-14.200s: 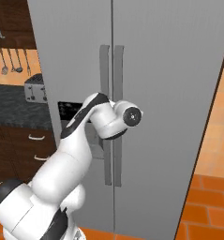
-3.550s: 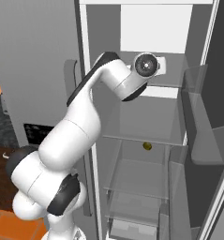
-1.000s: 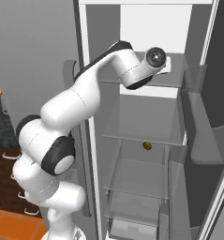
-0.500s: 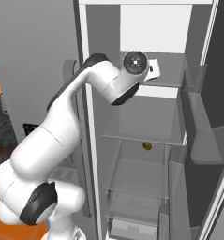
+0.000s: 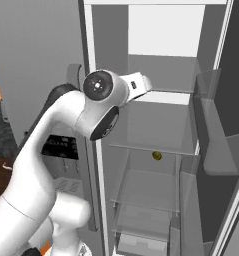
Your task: Take the strawberry from the fridge and place it on top of the pancake, located on the dining counter.
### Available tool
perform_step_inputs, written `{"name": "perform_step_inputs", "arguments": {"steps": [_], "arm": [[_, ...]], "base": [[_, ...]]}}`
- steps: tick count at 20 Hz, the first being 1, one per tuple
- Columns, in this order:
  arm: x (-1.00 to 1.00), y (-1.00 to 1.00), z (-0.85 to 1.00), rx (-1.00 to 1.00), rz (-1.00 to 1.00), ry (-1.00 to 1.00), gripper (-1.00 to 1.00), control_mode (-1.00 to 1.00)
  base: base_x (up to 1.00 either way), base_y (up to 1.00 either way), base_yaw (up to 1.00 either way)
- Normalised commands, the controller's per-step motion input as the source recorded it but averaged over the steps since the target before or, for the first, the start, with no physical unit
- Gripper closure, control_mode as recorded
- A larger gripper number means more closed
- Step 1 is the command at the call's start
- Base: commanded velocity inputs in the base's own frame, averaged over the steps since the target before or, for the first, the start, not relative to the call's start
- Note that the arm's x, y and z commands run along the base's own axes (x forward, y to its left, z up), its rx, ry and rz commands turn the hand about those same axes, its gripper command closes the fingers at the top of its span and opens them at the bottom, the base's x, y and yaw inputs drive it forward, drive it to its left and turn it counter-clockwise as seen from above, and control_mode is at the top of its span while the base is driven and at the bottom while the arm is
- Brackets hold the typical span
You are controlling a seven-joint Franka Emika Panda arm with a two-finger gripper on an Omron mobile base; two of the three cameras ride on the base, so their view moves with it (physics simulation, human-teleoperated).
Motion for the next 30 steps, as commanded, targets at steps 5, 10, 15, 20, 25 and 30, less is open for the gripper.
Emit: {"name": "perform_step_inputs", "arguments": {"steps": [5, 10, 15, 20, 25, 30], "arm": [[-1.0, 0.2, 0.13, -0.12, -0.05, 0.07, 1.0, -1.0], [-0.94, 0.43, 0.0, -0.13, -0.06, 0.07, 1.0, -1.0], [-0.36, 0.29, -0.01, -0.04, -0.01, 0.07, 1.0, -1.0], [0.0, 0.0, 0.0, 0.0, 0.0, 0.0, 1.0, 1.0], [0.0, 0.0, 0.0, 0.0, 0.0, 0.0, 1.0, 1.0], [0.0, 0.0, 0.0, 0.0, 0.0, 0.0, 1.0, 1.0]], "base": [[0.0, 0.0, 0.0], [0.0, 0.0, 0.0], [0.0, 0.0, 0.0], [-0.86, 0.1, 0.01], [-0.99, 0.34, 0.39], [-0.64, 0.32, 0.72]]}}
